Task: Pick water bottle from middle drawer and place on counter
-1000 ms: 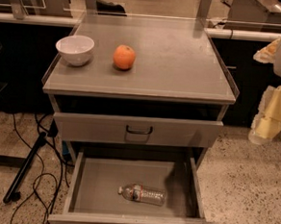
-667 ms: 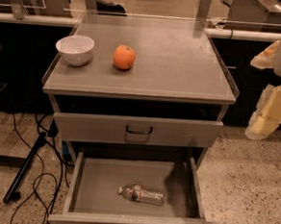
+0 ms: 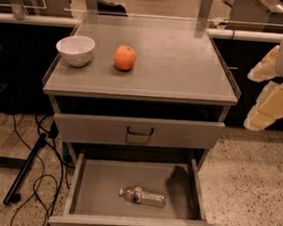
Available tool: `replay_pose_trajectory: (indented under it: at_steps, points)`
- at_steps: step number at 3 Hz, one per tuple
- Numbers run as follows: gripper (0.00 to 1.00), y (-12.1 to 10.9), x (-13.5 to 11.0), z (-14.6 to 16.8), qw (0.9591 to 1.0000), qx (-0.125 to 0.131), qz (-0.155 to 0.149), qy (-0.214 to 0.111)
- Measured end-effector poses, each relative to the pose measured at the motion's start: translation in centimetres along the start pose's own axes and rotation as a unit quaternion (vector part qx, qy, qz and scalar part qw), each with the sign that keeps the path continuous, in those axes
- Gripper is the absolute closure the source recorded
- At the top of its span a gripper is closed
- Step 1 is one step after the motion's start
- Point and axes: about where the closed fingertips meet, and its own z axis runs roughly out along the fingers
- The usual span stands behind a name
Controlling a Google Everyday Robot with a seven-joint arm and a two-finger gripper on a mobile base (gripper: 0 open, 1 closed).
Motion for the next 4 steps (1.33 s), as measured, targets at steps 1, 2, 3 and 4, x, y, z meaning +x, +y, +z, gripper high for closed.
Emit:
replay_pose_trajectory:
  at_steps: [1,2,3,4]
  points:
    - [0.01,0.0,0.0,0.0,1.0,0.0,0.0,0.0]
    - [0.0,0.0,0.0,0.0,1.0,0.0,0.0,0.0]
    - [0.0,2.1,-0.5,5.4,0.9999,0.004,-0.01,0.004]
    - [0.0,2.1,-0.5,5.4,0.9999,0.004,-0.01,0.004]
